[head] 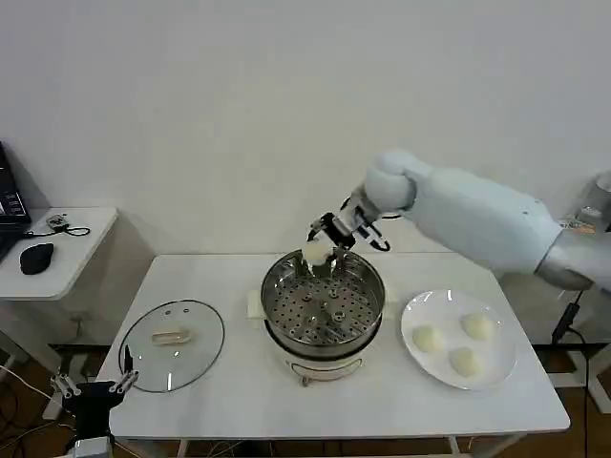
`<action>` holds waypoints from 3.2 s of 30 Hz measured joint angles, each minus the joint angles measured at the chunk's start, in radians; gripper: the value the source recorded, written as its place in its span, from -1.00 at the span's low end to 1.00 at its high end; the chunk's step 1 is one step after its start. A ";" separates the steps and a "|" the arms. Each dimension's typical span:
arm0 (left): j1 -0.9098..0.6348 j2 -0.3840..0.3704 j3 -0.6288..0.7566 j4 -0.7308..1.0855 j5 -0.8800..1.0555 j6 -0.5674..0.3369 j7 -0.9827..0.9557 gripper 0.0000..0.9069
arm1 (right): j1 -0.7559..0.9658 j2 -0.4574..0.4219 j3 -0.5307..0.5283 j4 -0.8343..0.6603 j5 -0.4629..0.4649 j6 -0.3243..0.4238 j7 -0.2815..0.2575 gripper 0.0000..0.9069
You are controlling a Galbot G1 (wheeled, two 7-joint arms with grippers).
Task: Take steamed baozi put them in steamer then cover it.
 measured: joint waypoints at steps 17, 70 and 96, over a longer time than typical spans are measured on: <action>-0.008 -0.006 0.001 0.008 0.003 0.000 -0.001 1.00 | -0.080 0.054 -0.007 -0.087 -0.196 0.170 0.080 0.42; -0.094 0.081 0.032 -0.004 -0.032 0.068 0.141 1.00 | -0.203 -0.705 0.113 0.392 0.065 -0.360 0.037 1.00; -0.088 0.059 0.016 0.009 -0.005 0.071 0.155 1.00 | -0.428 -0.558 0.163 0.206 0.059 -0.457 0.048 1.00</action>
